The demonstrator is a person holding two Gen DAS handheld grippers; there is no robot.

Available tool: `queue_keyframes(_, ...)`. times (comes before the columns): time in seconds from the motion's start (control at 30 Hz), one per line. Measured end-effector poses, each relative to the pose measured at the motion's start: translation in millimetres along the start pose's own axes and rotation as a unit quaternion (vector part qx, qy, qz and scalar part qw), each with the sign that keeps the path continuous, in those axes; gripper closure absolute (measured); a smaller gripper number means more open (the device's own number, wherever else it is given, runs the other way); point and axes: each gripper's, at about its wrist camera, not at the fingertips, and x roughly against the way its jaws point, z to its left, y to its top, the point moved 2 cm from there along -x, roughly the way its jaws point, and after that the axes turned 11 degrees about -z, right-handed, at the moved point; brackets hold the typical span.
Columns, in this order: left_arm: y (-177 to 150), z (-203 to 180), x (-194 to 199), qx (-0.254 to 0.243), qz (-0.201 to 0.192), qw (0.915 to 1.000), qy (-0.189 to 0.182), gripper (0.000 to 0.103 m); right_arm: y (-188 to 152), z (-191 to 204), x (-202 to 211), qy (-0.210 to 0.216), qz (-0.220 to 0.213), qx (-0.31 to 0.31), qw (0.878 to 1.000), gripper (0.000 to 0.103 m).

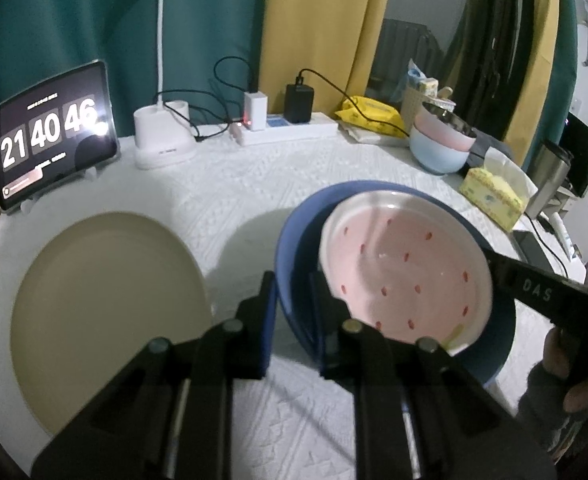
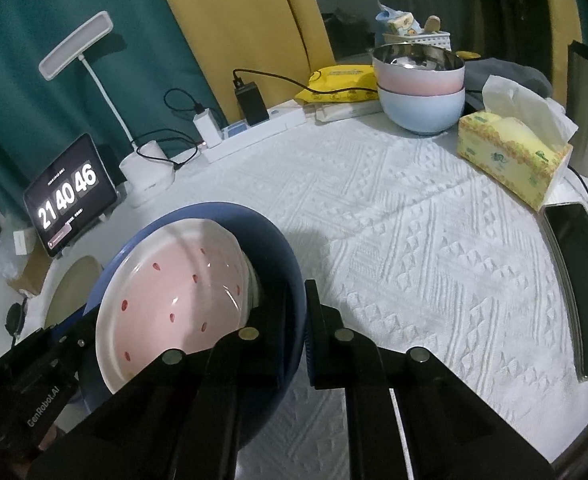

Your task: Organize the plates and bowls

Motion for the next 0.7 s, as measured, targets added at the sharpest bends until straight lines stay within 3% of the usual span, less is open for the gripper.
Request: queue_keyframes(0.7, 0.9, -4.0, 4.2, -0.006, -0.001, 1.0000, -0.002, 0.089, -1.0, 0.9, 7.2, -0.012, 0.004, -0.003, 1.000, 0.092)
